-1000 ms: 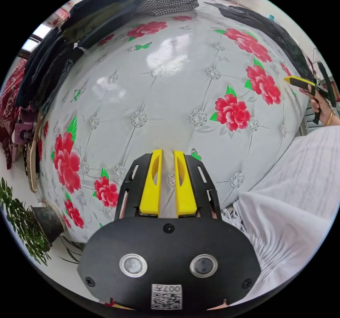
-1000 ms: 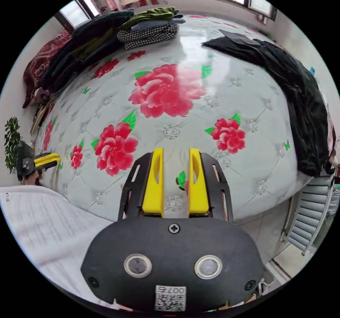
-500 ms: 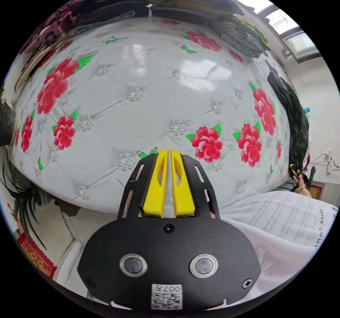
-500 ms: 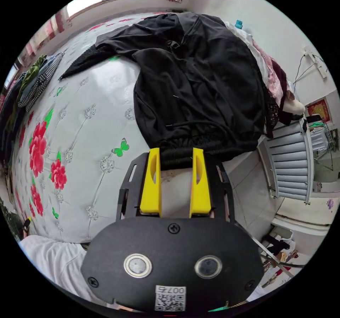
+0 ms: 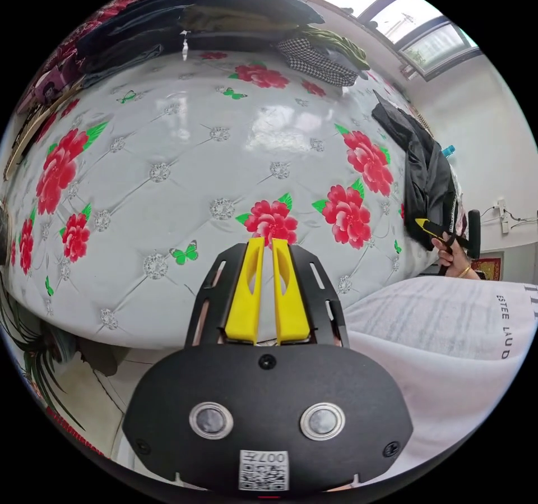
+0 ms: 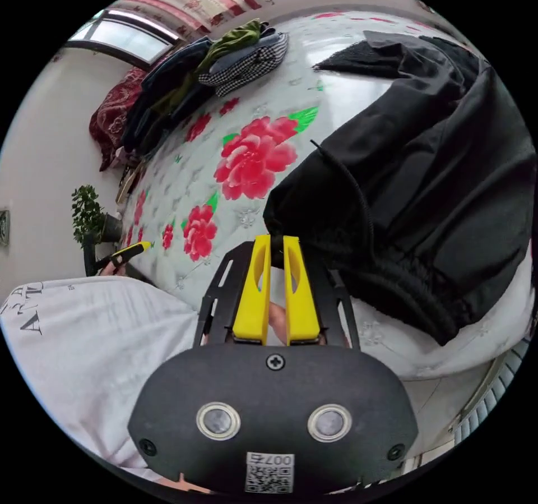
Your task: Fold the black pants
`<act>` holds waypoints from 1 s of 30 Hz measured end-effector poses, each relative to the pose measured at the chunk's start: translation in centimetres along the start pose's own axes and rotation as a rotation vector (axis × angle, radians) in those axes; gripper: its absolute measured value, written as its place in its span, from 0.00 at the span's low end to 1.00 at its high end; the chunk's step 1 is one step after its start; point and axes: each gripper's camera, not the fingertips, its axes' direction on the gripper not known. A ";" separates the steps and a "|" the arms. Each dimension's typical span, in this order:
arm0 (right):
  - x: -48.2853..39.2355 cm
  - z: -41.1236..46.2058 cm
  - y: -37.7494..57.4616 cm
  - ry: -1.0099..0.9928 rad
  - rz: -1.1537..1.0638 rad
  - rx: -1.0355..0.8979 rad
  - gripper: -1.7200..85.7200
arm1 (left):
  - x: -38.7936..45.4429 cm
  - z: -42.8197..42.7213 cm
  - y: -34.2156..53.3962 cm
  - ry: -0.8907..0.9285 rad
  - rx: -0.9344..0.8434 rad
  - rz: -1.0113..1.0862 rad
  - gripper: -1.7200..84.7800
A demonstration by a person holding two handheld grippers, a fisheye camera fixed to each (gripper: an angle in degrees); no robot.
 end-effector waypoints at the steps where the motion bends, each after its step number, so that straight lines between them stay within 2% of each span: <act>1: -2.9 1.9 -1.3 -0.079 -0.072 -0.035 0.05 | -0.2 -0.4 0.1 0.013 0.013 0.008 0.05; 5: -14.1 8.3 -5.2 -0.311 -0.343 -0.215 0.05 | -1.9 -2.1 1.2 0.027 0.067 -0.007 0.07; 7: -23.1 11.2 -6.8 -0.506 -0.559 -0.317 0.06 | -4.0 -3.6 2.7 0.011 0.118 -0.053 0.07; 10: -32.0 12.0 -6.9 -0.647 -0.792 -0.360 0.07 | -7.6 -6.1 5.2 -0.049 0.185 -0.171 0.06; 12: -34.5 11.8 -6.5 -0.656 -0.861 -0.332 0.07 | -10.0 -7.8 7.3 -0.111 0.229 -0.269 0.06; 15: -34.2 11.7 -4.8 -0.479 -0.924 -0.264 0.07 | -12.7 -9.6 10.2 -0.213 0.266 -0.367 0.09; 17: -31.8 11.6 -4.0 -0.336 -0.904 -0.229 0.07 | -13.5 -9.8 11.2 -0.215 0.255 -0.392 0.11; 19: -26.2 10.7 -3.7 -0.150 -0.760 -0.169 0.07 | -13.4 -9.4 11.6 -0.213 0.223 -0.414 0.12; 22: -17.2 8.0 -3.2 0.035 -0.475 -0.091 0.07 | -11.8 -7.5 11.0 -0.185 0.173 -0.399 0.14; 26: -8.6 4.4 -2.0 0.275 -0.228 -0.037 0.06 | -9.1 -3.1 8.0 -0.207 0.045 -0.356 0.15; 28: -5.8 3.4 -2.0 0.374 -0.156 -0.046 0.06 | -6.8 -1.2 4.9 -0.340 -0.012 -0.285 0.14; 30: -5.1 3.6 -2.2 0.393 -0.136 -0.059 0.06 | -5.1 -0.4 2.3 -0.432 -0.040 -0.236 0.14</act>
